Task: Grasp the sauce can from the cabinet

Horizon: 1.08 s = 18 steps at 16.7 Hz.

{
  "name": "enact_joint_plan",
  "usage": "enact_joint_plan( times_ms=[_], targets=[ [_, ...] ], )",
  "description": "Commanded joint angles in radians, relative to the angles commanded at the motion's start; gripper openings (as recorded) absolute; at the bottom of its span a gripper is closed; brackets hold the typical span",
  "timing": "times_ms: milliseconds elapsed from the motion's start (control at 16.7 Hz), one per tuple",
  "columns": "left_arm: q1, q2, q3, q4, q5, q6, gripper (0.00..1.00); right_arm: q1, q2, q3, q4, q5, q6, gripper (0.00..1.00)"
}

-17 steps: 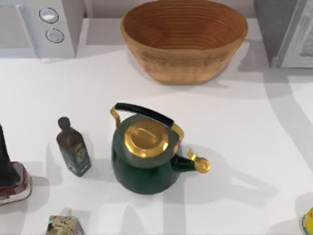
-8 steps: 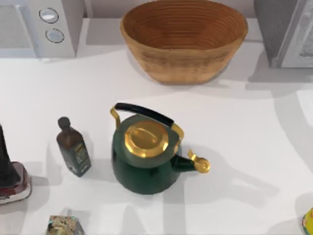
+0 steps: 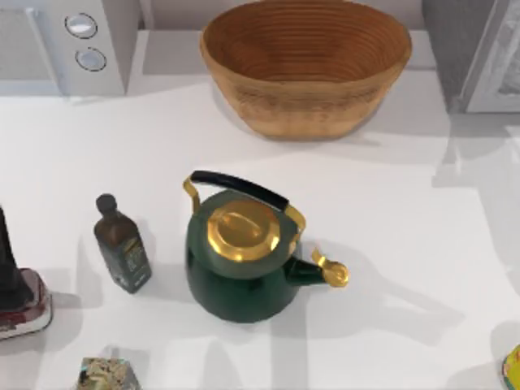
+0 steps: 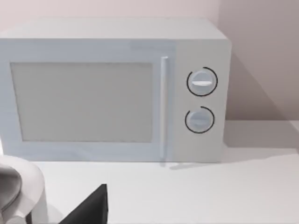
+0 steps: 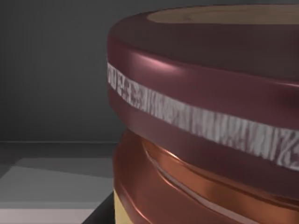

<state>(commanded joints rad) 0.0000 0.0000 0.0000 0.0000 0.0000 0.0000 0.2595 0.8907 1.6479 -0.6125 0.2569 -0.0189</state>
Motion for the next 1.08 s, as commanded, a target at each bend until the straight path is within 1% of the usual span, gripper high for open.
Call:
enact_joint_plan(
  times_ms=[180,540,720,900,1080],
  targets=[
    [0.000,0.000,0.000,0.000,0.000,0.000,1.00,-0.036,-0.190,-0.291,0.125,-0.058,-0.011,0.00],
    [0.000,0.000,0.000,0.000,0.000,0.000,1.00,-0.127,-0.562,-0.968,0.378,-0.169,-0.014,0.00],
    [0.000,0.000,0.000,0.000,0.000,0.000,1.00,-0.178,-0.713,-1.270,0.482,-0.212,-0.007,0.00],
    [0.000,0.000,0.000,0.000,0.000,0.000,1.00,-0.223,-0.823,-1.491,0.560,-0.240,0.005,0.00],
    [0.000,0.000,0.000,0.000,0.000,0.000,1.00,-0.252,-0.880,-1.617,0.603,-0.255,0.015,0.00]
  ],
)
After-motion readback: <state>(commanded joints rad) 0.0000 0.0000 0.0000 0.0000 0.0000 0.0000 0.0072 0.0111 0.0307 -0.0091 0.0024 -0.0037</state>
